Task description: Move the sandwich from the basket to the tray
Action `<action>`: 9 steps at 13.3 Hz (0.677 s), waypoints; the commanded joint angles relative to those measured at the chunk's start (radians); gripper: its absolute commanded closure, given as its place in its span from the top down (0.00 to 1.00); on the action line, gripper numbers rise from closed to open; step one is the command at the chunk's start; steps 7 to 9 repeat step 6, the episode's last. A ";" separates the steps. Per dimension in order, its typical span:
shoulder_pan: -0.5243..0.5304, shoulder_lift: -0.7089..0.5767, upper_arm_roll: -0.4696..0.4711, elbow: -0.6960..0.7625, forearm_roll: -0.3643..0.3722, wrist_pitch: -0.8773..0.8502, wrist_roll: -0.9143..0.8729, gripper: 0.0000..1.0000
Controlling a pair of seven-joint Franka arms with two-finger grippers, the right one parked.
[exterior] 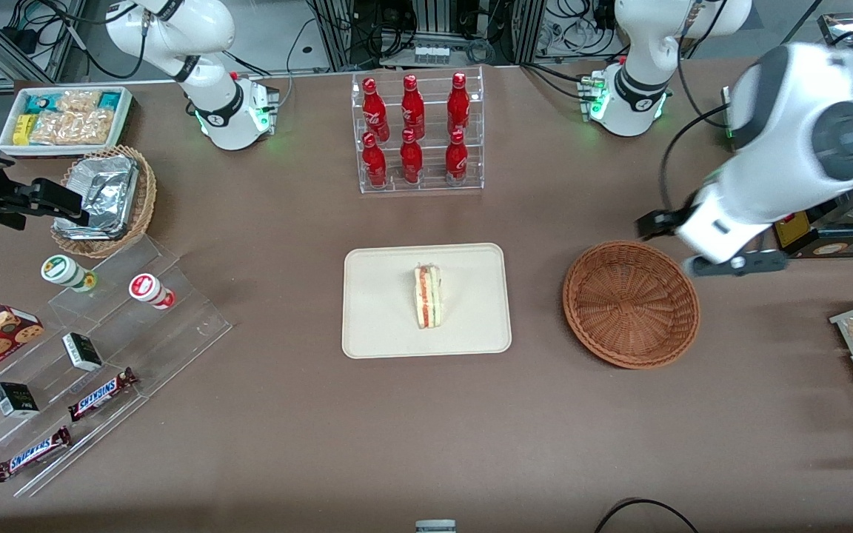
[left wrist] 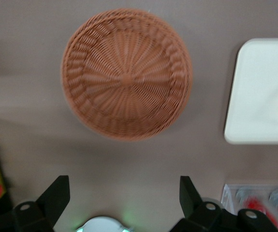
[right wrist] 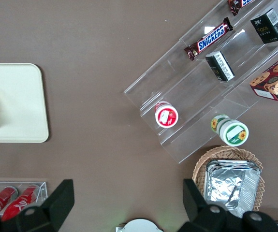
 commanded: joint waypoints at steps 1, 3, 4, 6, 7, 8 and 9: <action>0.094 -0.009 -0.018 0.108 -0.017 -0.138 0.149 1.00; 0.125 -0.008 -0.011 0.177 -0.003 -0.195 0.191 1.00; 0.125 -0.009 0.009 0.187 0.006 -0.194 0.191 1.00; 0.125 -0.011 0.028 0.197 0.032 -0.180 0.191 1.00; 0.125 -0.011 0.028 0.197 0.032 -0.180 0.191 1.00; 0.125 -0.011 0.028 0.197 0.032 -0.180 0.191 1.00; 0.125 -0.011 0.028 0.197 0.032 -0.180 0.191 1.00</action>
